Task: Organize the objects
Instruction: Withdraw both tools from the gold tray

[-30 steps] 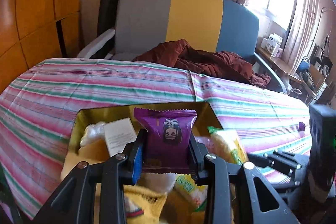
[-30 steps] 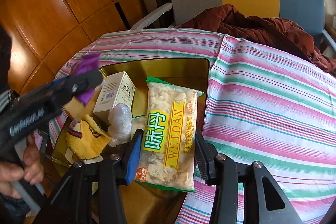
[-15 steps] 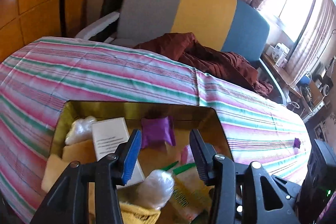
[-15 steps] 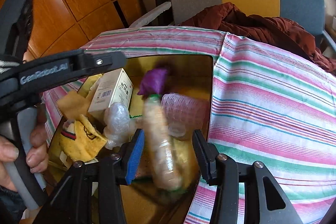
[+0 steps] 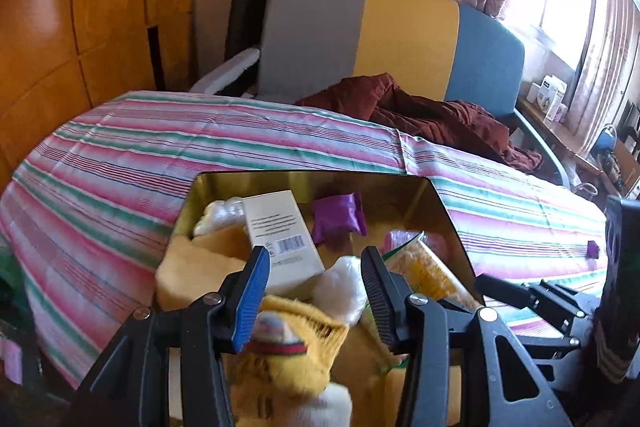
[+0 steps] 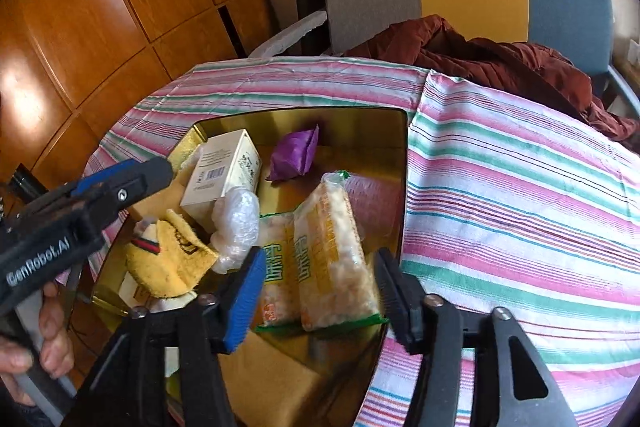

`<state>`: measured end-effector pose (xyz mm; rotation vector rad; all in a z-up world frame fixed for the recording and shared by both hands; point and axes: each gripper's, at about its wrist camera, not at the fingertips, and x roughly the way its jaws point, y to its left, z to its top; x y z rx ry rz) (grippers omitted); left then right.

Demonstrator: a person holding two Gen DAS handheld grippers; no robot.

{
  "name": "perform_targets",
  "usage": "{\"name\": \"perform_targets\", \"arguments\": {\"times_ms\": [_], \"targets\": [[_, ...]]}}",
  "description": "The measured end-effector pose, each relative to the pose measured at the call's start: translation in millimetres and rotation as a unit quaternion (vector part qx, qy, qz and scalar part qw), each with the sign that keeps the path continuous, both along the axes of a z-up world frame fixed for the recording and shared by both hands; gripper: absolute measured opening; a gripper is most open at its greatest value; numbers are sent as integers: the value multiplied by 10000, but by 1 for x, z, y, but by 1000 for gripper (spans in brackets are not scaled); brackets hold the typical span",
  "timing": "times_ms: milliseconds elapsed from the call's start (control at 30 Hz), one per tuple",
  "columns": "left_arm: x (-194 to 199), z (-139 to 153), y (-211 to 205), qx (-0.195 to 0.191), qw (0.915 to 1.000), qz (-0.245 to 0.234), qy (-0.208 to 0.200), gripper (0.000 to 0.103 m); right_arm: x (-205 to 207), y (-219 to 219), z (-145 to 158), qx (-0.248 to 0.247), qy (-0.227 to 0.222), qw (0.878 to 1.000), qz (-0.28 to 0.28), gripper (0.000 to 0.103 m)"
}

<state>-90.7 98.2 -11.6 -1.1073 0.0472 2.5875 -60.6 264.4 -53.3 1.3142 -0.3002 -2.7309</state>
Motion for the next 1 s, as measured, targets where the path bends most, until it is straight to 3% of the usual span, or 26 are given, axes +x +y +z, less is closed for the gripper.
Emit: {"name": "perform_targets", "arguments": {"times_ms": [200,433,600,767,1000], "targets": [[24,9,-7,-206,9992,158,298,48,14,-11,7,156,137,9998,-34,72],[44,17,-15,-404,9968,449,527,50,37,-24,14,443,379,9979,-288,73],[61,20,-16,-434,9960,421,655,66,54,-30,18,576,542,9955,-530,74],[80,22,-11,-569,9933,481,882,71,64,-30,17,529,586,9946,-673,77],[85,21,-18,-340,9958,558,637,71,69,-32,13,480,513,9951,-690,77]]}}
